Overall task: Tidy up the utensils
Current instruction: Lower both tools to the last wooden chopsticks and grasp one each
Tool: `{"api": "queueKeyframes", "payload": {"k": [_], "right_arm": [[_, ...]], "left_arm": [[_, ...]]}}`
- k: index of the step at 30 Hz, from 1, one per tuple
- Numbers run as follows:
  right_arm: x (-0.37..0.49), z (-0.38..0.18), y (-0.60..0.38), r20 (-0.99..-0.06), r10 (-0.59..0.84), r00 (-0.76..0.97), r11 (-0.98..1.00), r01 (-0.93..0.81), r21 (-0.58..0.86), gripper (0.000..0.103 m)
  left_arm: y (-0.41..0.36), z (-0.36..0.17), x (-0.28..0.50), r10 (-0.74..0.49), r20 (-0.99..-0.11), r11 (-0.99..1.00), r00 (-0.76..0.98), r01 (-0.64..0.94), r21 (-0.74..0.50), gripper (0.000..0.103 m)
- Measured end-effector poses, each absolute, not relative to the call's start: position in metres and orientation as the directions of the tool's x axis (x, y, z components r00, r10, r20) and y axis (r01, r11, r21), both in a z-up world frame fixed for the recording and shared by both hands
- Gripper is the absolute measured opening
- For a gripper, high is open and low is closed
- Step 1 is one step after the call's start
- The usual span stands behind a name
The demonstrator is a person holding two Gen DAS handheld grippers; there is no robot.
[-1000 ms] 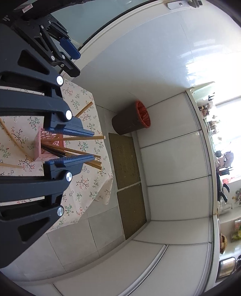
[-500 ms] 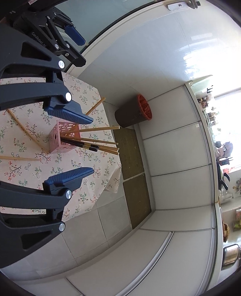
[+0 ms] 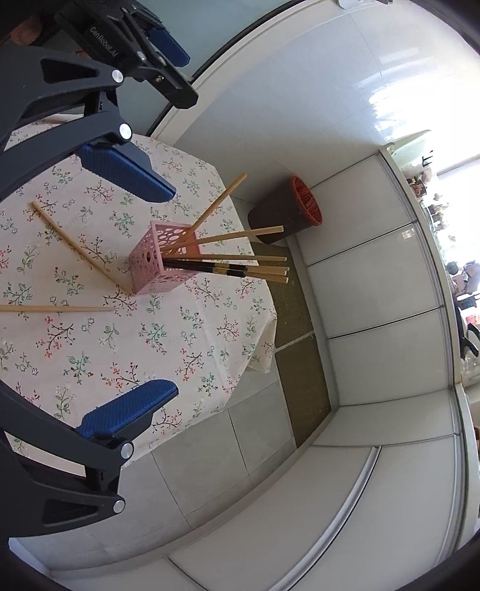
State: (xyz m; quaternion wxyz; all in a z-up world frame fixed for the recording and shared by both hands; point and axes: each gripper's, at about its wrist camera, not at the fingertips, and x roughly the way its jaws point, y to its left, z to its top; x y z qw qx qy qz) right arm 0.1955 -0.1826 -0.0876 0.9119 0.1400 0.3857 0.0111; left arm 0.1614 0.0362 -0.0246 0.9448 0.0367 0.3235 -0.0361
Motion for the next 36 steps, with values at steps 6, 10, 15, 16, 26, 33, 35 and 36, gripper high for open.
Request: {"api": "queueKeyframes", "payload": {"k": [6, 10, 15, 16, 26, 33, 35, 36], "right_arm": [[0.181, -0.133, -0.21, -0.779, 0.116, 0.616, 0.951, 0.157, 0.265, 0.095], [0.175, -0.172, -0.234, -0.839, 0.137, 0.527, 0.93, 0.222, 0.292, 0.095], [0.17, -0.212, -0.25, -0.888, 0.161, 0.431, 0.916, 0.27, 0.297, 0.095], [0.17, -0.219, -0.253, -0.894, 0.168, 0.416, 0.913, 0.276, 0.3, 0.095], [0.179, -0.242, -0.261, -0.919, 0.187, 0.347, 0.915, 0.28, 0.291, 0.095], [0.218, -0.25, -0.231, -0.931, 0.22, 0.293, 0.928, 0.233, 0.292, 0.095], [0.23, -0.253, -0.215, -0.935, 0.222, 0.276, 0.935, 0.21, 0.284, 0.095], [0.236, -0.256, -0.207, -0.938, 0.223, 0.265, 0.939, 0.199, 0.28, 0.095]], "left_arm": [[0.019, -0.091, 0.189, -0.078, -0.832, 0.973, 0.55, 0.222, 0.056, 0.096], [0.009, -0.161, 0.209, -0.084, -0.95, 0.956, 0.302, 0.294, 0.009, 0.096], [-0.01, -0.213, 0.217, -0.022, -0.978, 0.939, 0.205, 0.34, 0.05, 0.088], [-0.016, -0.218, 0.219, -0.016, -0.979, 0.934, 0.204, 0.352, 0.058, 0.084], [-0.039, -0.26, 0.234, -0.069, -0.985, 0.923, 0.161, 0.384, -0.002, 0.044], [-0.033, -0.255, 0.222, -0.087, -0.989, 0.912, 0.119, 0.41, -0.03, 0.006], [-0.026, -0.25, 0.211, -0.098, -0.989, 0.919, 0.108, 0.392, -0.048, 0.005], [-0.02, -0.245, 0.206, -0.091, -0.988, 0.921, 0.122, 0.389, -0.037, 0.005]]}}
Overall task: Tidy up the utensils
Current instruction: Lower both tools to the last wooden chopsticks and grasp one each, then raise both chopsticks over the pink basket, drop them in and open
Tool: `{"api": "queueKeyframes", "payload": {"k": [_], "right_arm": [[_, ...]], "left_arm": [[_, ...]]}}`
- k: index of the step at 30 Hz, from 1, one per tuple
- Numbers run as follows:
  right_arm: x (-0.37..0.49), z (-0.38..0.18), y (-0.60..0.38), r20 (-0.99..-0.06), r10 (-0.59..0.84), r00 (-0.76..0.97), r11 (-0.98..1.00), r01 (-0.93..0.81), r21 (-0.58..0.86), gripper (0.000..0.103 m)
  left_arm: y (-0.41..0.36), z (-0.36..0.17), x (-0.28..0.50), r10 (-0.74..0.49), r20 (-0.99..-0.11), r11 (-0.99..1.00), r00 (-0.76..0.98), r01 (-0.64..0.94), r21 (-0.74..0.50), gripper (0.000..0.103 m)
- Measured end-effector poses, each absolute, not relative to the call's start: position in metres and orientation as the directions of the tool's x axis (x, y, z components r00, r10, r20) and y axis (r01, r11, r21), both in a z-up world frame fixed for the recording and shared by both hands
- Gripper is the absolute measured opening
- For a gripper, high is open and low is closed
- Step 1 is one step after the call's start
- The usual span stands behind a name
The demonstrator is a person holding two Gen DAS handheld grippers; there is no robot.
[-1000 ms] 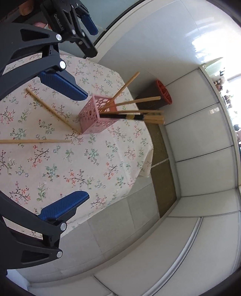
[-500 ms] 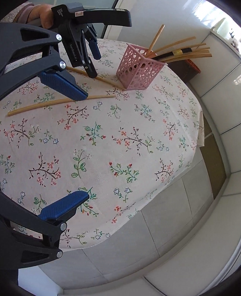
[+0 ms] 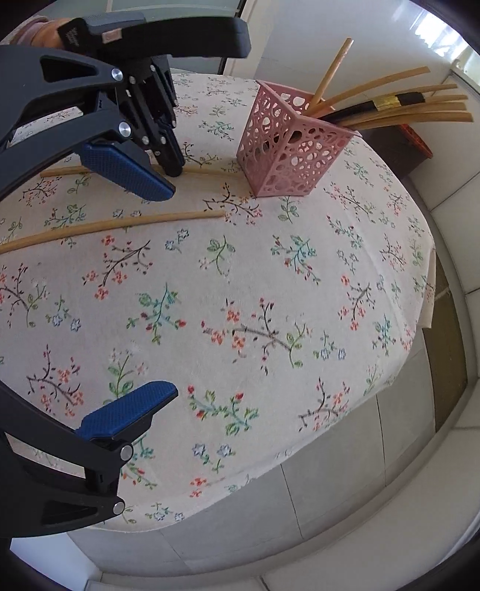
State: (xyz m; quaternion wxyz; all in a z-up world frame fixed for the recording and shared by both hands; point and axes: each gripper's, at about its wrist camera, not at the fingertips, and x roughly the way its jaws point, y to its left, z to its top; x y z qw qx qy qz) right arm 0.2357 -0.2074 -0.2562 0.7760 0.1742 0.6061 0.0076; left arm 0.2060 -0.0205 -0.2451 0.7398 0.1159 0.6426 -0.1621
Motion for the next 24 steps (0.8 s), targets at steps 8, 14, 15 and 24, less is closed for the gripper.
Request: {"api": "queueKeyframes", "payload": {"k": [8, 14, 15, 24], "right_arm": [[0.259, -0.288, -0.139, -0.971, 0.168, 0.172, 0.973, 0.129, 0.192, 0.092], [0.25, -0.287, -0.119, -0.978, 0.031, 0.206, 0.997, 0.058, 0.044, 0.027], [0.25, -0.287, -0.124, -0.98, 0.071, 0.186, 0.994, 0.063, 0.084, 0.007], [0.189, -0.215, -0.179, -0.895, 0.232, 0.38, 0.952, 0.102, 0.29, 0.006]], "left_arm": [[0.023, -0.174, 0.169, -0.128, -0.953, 0.941, 0.274, 0.338, -0.029, 0.006], [0.034, -0.143, 0.171, -0.132, -0.924, 0.955, 0.359, 0.294, -0.022, 0.006], [0.036, -0.139, 0.17, -0.137, -0.919, 0.957, 0.37, 0.29, -0.026, 0.006], [0.041, -0.108, 0.158, -0.201, -0.866, 0.955, 0.457, 0.287, -0.069, 0.006]]}}
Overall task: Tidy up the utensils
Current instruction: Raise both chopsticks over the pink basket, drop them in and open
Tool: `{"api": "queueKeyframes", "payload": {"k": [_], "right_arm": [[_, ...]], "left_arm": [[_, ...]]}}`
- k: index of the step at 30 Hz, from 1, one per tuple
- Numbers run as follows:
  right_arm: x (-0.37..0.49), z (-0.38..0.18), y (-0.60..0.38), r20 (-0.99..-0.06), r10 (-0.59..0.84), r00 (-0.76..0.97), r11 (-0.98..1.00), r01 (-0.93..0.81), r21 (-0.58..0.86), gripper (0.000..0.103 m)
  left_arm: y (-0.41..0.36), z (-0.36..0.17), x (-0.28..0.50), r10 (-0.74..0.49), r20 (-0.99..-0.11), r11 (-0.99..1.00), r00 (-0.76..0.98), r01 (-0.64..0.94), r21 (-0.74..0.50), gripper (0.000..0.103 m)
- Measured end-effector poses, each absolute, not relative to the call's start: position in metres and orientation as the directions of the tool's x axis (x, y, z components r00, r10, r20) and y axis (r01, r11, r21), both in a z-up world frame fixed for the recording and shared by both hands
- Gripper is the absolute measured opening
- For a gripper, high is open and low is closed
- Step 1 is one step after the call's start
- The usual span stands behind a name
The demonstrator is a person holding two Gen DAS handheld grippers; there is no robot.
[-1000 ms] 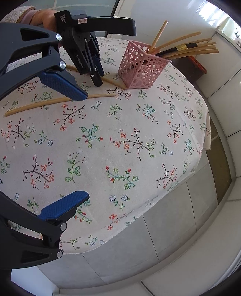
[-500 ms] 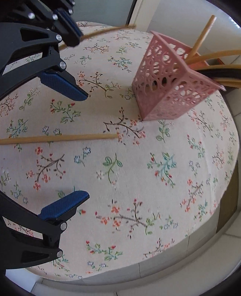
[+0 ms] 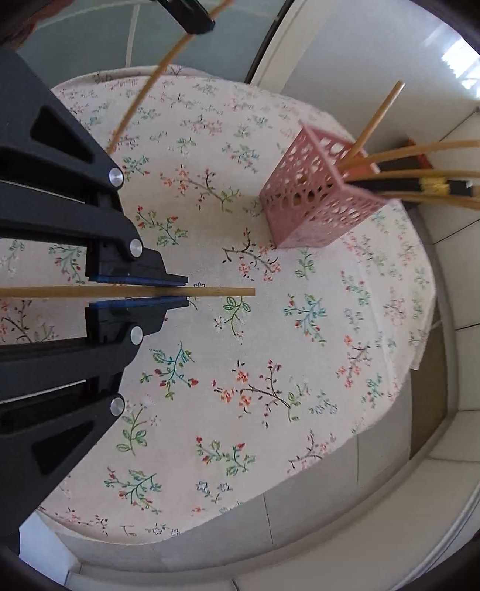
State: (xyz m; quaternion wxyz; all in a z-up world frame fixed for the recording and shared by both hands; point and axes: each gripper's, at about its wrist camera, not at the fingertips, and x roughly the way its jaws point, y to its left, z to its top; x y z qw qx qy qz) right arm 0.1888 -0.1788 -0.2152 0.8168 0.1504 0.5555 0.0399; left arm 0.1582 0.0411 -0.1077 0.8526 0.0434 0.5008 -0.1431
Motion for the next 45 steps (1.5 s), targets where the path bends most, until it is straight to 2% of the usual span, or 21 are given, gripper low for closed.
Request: {"api": "queueKeyframes", "payload": {"k": [7, 14, 23, 32, 41, 44, 45], "right_arm": [[0.145, -0.121, -0.189, -0.79, 0.271, 0.55, 0.944, 0.009, 0.33, 0.006], [0.146, -0.038, -0.195, -0.684, 0.299, 0.665, 0.932, -0.049, 0.359, 0.006], [0.181, 0.024, -0.193, -0.595, 0.306, 0.743, 0.923, -0.08, 0.375, 0.006], [0.223, 0.04, -0.2, -0.572, 0.288, 0.768, 0.926, -0.072, 0.37, 0.006], [0.256, 0.025, -0.204, -0.587, 0.279, 0.76, 0.931, -0.063, 0.361, 0.006], [0.262, 0.02, -0.199, -0.59, 0.281, 0.757, 0.932, -0.068, 0.357, 0.006], [0.264, 0.019, -0.197, -0.588, 0.281, 0.758, 0.932, -0.069, 0.355, 0.006]], "left_arm": [[0.043, -0.066, 0.134, -0.246, -0.791, 0.956, 0.561, 0.276, -0.101, 0.006], [0.038, -0.023, 0.132, -0.248, -0.734, 0.957, 0.633, 0.28, -0.082, 0.006], [0.027, 0.01, 0.156, -0.25, -0.697, 0.957, 0.672, 0.282, -0.07, 0.006], [0.009, 0.018, 0.209, -0.239, -0.69, 0.96, 0.683, 0.275, -0.061, 0.005], [0.0, -0.012, 0.247, -0.222, -0.733, 0.963, 0.643, 0.265, -0.06, 0.005], [-0.003, -0.026, 0.252, -0.223, -0.757, 0.958, 0.614, 0.281, -0.055, 0.007], [-0.002, -0.028, 0.252, -0.231, -0.757, 0.957, 0.611, 0.285, -0.062, 0.011]]}}
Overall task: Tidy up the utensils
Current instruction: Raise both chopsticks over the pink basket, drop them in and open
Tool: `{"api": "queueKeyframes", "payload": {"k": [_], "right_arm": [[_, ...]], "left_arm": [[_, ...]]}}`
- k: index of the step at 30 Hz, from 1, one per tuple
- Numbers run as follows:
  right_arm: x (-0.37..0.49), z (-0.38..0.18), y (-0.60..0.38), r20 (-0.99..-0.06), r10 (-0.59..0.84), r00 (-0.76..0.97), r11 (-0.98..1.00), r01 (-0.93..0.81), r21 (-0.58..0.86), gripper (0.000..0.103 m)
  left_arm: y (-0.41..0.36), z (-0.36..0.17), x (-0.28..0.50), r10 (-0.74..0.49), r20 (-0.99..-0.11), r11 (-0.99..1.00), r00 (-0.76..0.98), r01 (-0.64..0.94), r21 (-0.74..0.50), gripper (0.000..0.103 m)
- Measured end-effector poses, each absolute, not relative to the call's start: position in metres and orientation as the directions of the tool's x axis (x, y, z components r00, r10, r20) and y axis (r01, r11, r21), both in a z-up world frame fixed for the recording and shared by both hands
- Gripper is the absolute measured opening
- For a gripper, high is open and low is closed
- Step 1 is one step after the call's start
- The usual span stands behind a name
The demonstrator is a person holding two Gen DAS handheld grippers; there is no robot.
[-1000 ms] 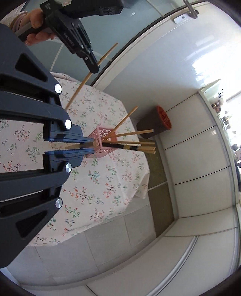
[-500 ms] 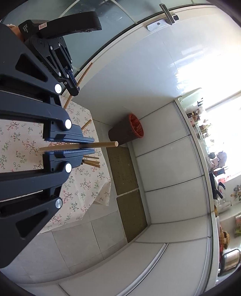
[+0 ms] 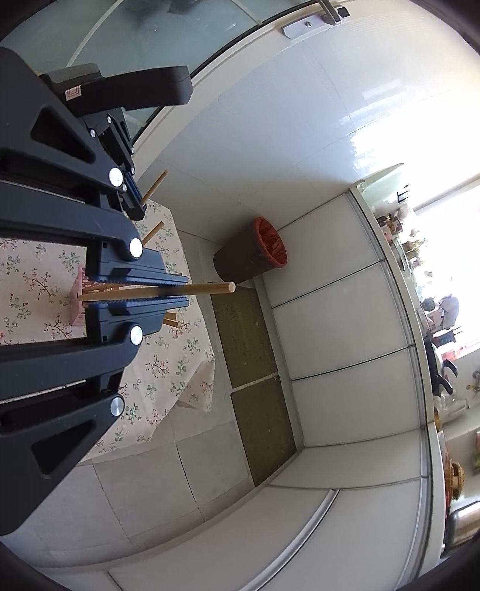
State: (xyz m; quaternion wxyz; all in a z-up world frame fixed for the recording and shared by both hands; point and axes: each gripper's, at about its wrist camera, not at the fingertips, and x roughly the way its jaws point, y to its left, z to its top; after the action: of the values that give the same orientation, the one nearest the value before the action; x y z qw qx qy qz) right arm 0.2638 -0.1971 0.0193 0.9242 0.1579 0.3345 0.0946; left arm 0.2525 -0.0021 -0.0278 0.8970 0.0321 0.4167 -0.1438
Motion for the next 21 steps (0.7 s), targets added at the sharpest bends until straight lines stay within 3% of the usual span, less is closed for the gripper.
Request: {"api": "queueKeyframes", "payload": {"k": [1, 3, 9, 13, 16, 18, 19, 21], "right_arm": [[0.265, 0.019, -0.195, -0.586, 0.281, 0.76, 0.933, -0.073, 0.353, 0.006], [0.269, 0.018, -0.189, -0.581, 0.276, 0.766, 0.937, -0.078, 0.342, 0.006], [0.28, 0.011, -0.168, -0.572, 0.26, 0.778, 0.948, -0.092, 0.306, 0.006], [0.288, -0.006, -0.15, -0.581, 0.26, 0.771, 0.952, -0.105, 0.287, 0.007], [0.296, -0.032, -0.137, -0.594, 0.257, 0.762, 0.955, -0.105, 0.277, 0.012], [0.302, -0.049, -0.133, -0.597, 0.245, 0.764, 0.955, -0.083, 0.285, 0.026], [0.303, -0.053, -0.133, -0.605, 0.224, 0.764, 0.958, -0.059, 0.281, 0.026], [0.297, -0.046, -0.135, -0.594, 0.212, 0.776, 0.96, -0.053, 0.275, 0.026]], "left_arm": [[0.001, -0.027, 0.251, -0.246, -0.749, 0.955, 0.616, 0.285, -0.079, 0.021], [0.008, -0.019, 0.249, -0.262, -0.721, 0.958, 0.642, 0.265, -0.112, 0.026], [0.038, 0.006, 0.241, -0.28, -0.651, 0.96, 0.705, 0.21, -0.186, 0.032], [0.055, -0.002, 0.242, -0.266, -0.656, 0.963, 0.706, 0.169, -0.208, 0.034], [0.065, -0.018, 0.243, -0.254, -0.665, 0.964, 0.703, 0.128, -0.233, 0.039], [0.072, -0.026, 0.238, -0.234, -0.653, 0.964, 0.72, 0.084, -0.252, 0.039], [0.074, -0.027, 0.234, -0.213, -0.646, 0.968, 0.733, 0.067, -0.242, 0.04], [0.076, -0.023, 0.223, -0.158, -0.623, 0.978, 0.766, 0.036, -0.204, 0.051]]}}
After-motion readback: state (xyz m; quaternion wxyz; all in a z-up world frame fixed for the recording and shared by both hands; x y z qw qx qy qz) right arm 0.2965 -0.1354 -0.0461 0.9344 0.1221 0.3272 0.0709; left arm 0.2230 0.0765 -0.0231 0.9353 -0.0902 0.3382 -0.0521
